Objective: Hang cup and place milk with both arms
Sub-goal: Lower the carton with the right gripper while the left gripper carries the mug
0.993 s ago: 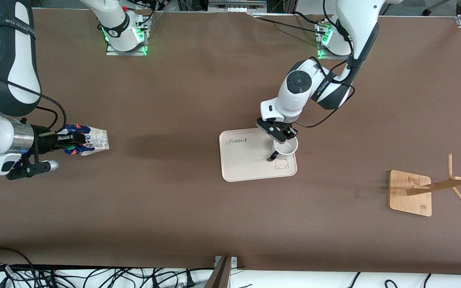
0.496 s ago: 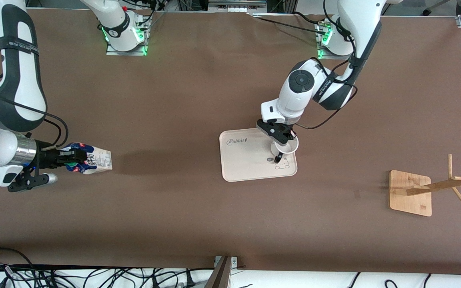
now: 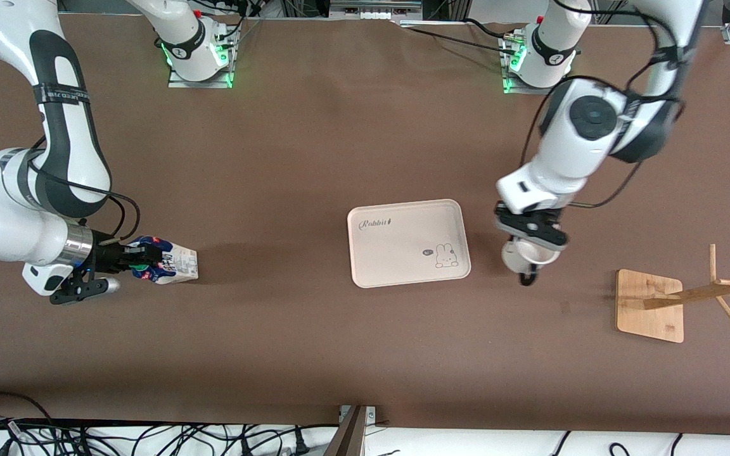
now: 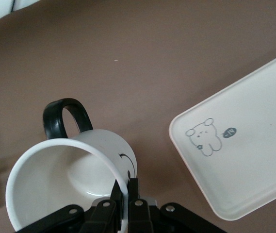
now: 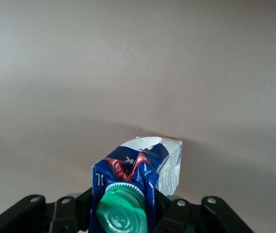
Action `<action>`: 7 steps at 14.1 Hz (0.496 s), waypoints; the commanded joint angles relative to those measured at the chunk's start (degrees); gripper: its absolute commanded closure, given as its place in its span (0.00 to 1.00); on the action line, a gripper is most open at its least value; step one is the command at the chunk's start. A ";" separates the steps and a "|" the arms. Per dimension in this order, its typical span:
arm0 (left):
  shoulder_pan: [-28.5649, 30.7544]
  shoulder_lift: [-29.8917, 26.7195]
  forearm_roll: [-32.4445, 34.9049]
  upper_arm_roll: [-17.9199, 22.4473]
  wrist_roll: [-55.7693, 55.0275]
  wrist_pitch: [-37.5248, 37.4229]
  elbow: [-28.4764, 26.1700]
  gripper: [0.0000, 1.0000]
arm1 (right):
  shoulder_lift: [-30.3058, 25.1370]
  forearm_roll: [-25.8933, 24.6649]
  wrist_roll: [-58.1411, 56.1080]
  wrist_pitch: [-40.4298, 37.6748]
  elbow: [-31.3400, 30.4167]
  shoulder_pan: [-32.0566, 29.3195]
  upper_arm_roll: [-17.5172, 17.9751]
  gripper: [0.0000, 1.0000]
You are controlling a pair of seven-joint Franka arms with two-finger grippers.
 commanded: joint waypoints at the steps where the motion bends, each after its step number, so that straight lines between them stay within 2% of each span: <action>1: 3.46 -0.66 0.35 -0.48 0.14 -10.53 8.35 1.00 | -2.44 2.18 -2.33 0.84 -3.06 -0.33 0.17 0.71; 4: 6.45 -0.66 0.09 0.66 1.89 -20.91 15.92 1.00 | -5.68 2.18 -2.42 1.02 -6.66 -0.24 0.08 0.71; 7: 8.39 -0.49 -3.68 3.81 8.73 -21.73 18.14 1.00 | -8.15 2.18 -5.65 3.55 -11.58 -0.24 -0.36 0.71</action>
